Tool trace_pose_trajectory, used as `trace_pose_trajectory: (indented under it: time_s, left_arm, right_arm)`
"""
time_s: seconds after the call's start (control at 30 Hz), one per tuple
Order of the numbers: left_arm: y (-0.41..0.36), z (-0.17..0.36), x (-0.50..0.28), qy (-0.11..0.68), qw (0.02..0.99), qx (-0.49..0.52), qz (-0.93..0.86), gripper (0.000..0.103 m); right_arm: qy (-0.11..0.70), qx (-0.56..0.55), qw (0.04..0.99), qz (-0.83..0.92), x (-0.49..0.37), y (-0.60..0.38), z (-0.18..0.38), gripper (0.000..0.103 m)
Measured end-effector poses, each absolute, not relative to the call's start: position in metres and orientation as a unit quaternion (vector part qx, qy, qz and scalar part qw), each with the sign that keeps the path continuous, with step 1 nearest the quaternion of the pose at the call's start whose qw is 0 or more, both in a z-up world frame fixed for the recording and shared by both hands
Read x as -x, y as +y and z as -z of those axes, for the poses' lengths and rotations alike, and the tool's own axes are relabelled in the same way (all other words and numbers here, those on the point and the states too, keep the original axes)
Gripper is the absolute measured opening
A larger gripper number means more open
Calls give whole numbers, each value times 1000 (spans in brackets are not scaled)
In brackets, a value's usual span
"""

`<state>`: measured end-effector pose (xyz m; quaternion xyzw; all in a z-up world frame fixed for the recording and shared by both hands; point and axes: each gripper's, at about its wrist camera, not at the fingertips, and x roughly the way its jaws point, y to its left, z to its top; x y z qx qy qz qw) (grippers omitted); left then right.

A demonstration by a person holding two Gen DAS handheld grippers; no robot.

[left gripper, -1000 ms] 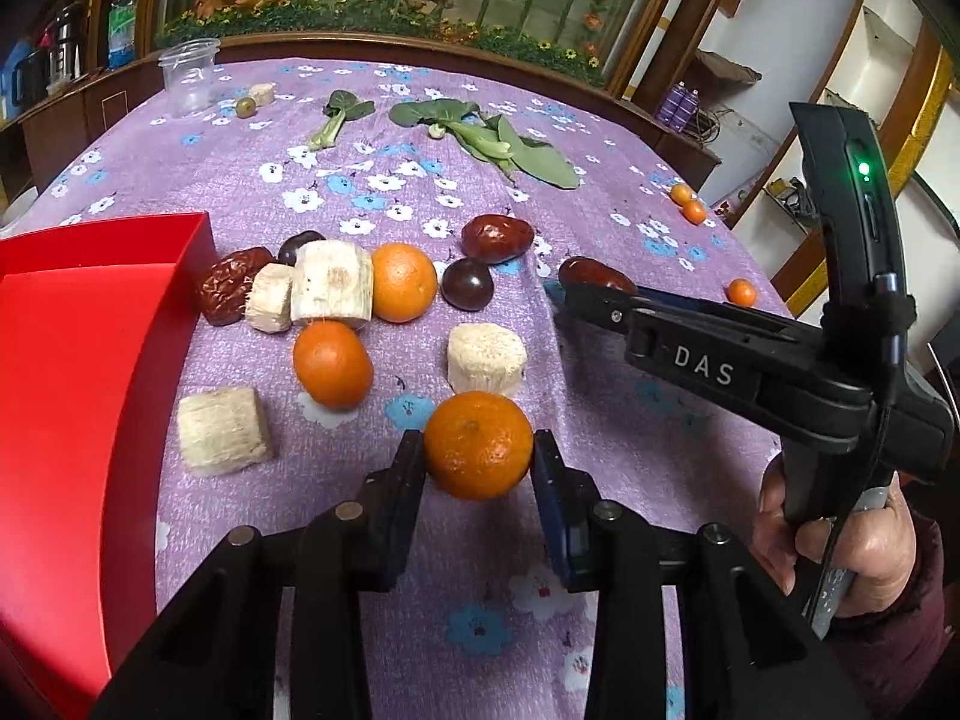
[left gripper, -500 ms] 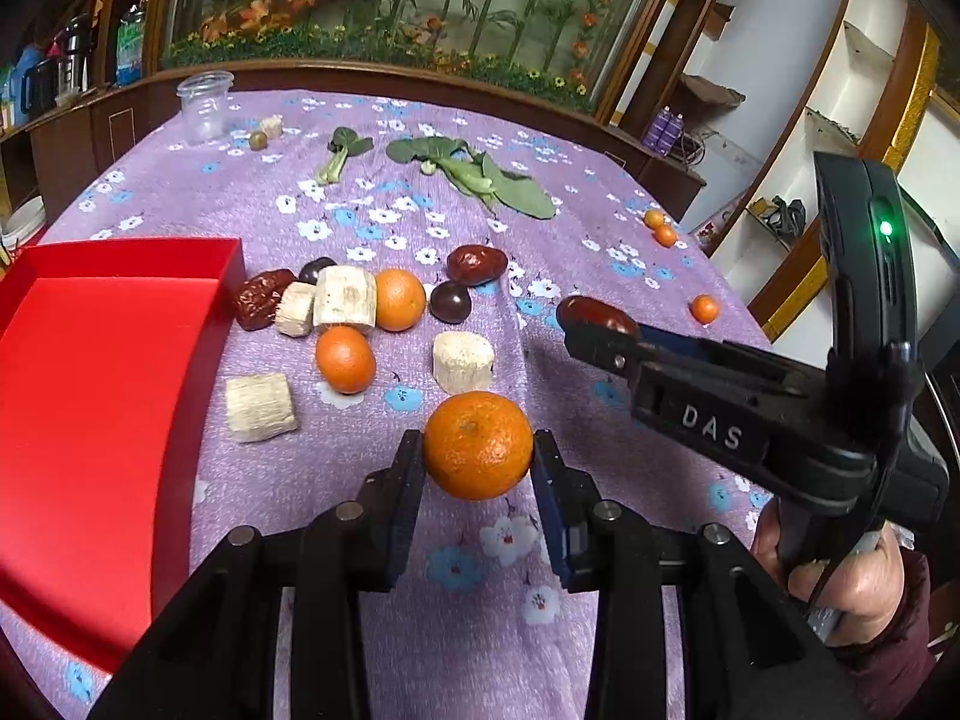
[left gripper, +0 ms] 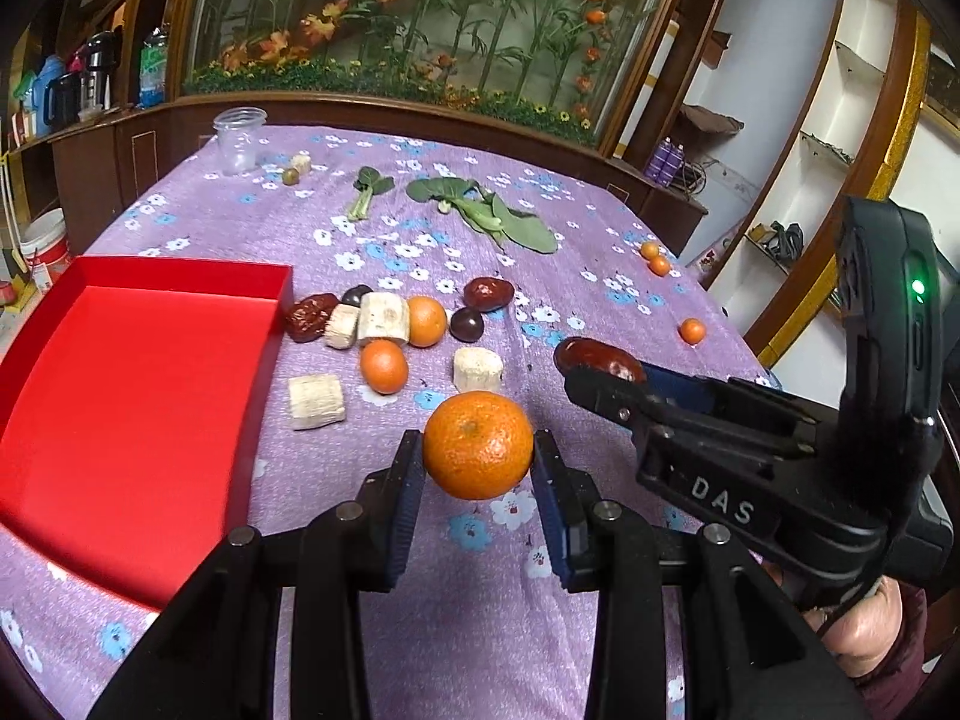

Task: Organize fruits
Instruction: 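Carry the orange and date over the red tray and open both tools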

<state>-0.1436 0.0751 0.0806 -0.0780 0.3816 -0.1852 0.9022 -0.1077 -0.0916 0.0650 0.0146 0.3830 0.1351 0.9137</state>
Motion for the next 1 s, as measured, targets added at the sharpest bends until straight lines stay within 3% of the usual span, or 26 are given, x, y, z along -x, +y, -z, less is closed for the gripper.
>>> trace_pose_trajectory:
  time_s: [1.0]
  left_arm:
    - [217,-75,136,351,931,100,-22,35]
  right_arm:
    - [387,8,885,-260,110,31,-78,37]
